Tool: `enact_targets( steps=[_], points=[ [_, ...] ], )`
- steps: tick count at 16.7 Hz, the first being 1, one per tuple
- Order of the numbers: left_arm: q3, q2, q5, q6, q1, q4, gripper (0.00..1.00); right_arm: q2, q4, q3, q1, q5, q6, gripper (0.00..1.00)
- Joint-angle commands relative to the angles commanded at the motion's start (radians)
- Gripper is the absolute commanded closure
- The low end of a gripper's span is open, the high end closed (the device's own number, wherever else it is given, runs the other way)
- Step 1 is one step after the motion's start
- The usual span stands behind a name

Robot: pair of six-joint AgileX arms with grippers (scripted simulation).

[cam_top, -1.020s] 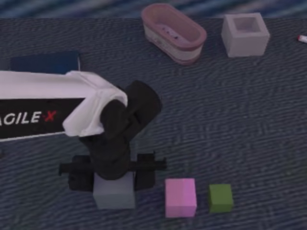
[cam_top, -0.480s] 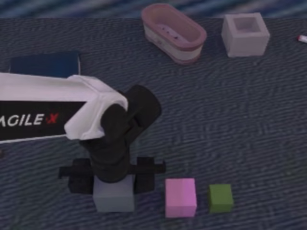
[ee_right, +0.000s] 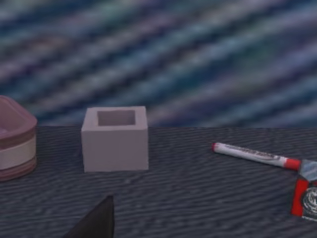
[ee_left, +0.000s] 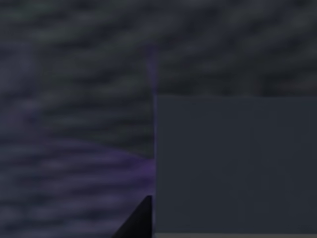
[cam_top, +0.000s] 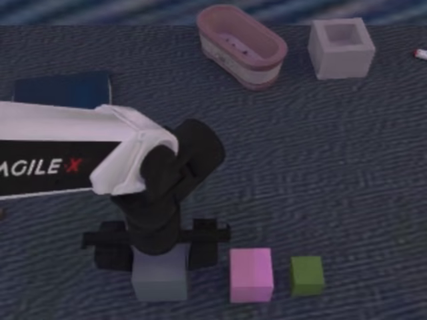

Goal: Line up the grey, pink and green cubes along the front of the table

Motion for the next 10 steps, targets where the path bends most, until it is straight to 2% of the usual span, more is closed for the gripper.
enact_targets(
  steps=[1, 2, 10],
  points=[
    [0.0, 0.0, 0.0, 0.0, 0.0, 0.0, 0.02, 0.0, 0.0, 0.0, 0.0, 0.0, 0.0, 0.0],
    [0.0, 0.0, 0.0, 0.0, 0.0, 0.0, 0.0, 0.0, 0.0, 0.0, 0.0, 0.0, 0.0, 0.0],
    [0.0, -0.001, 0.0, 0.0, 0.001, 0.0, 0.0, 0.0, 0.0, 0.0, 0.0, 0.0, 0.0, 0.0]
  ],
)
